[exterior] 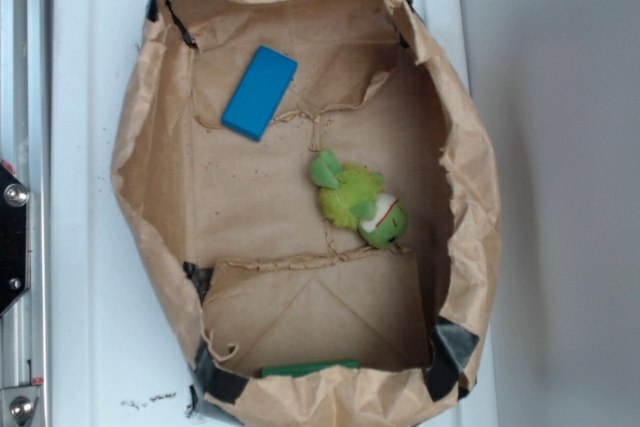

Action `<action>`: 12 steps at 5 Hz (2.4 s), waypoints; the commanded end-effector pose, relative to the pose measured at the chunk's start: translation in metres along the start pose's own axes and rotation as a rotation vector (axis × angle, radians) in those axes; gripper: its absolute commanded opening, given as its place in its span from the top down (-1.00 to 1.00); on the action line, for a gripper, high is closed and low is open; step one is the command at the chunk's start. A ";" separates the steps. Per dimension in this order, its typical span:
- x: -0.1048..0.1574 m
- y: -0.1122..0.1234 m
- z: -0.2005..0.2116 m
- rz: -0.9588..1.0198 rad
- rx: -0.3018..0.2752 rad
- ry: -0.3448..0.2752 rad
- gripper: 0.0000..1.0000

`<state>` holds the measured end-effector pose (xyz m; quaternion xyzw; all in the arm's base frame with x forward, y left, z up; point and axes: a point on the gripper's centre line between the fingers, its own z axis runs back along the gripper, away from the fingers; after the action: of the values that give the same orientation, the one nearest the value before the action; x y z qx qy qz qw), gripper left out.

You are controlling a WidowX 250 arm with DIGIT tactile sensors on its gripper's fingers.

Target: Grab the blue block.

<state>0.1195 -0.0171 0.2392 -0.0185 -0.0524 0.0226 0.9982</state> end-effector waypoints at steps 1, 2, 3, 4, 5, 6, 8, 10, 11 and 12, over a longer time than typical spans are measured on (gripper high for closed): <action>0.077 0.002 -0.029 0.204 0.005 -0.062 -1.00; 0.110 0.023 -0.049 0.433 -0.005 -0.116 -1.00; 0.129 0.033 -0.066 0.639 -0.039 -0.170 -1.00; 0.142 0.046 -0.082 0.785 -0.023 -0.182 -1.00; 0.142 0.046 -0.082 0.785 -0.023 -0.182 -1.00; 0.142 0.046 -0.082 0.785 -0.023 -0.182 -1.00; 0.142 0.046 -0.082 0.785 -0.023 -0.182 -1.00; 0.158 0.081 -0.120 0.953 -0.017 -0.236 -1.00; 0.164 0.107 -0.128 1.000 0.025 -0.241 -1.00; 0.165 0.128 -0.134 0.998 0.062 -0.255 -1.00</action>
<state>0.2921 0.0937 0.0977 -0.0063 -0.1270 0.4904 0.8622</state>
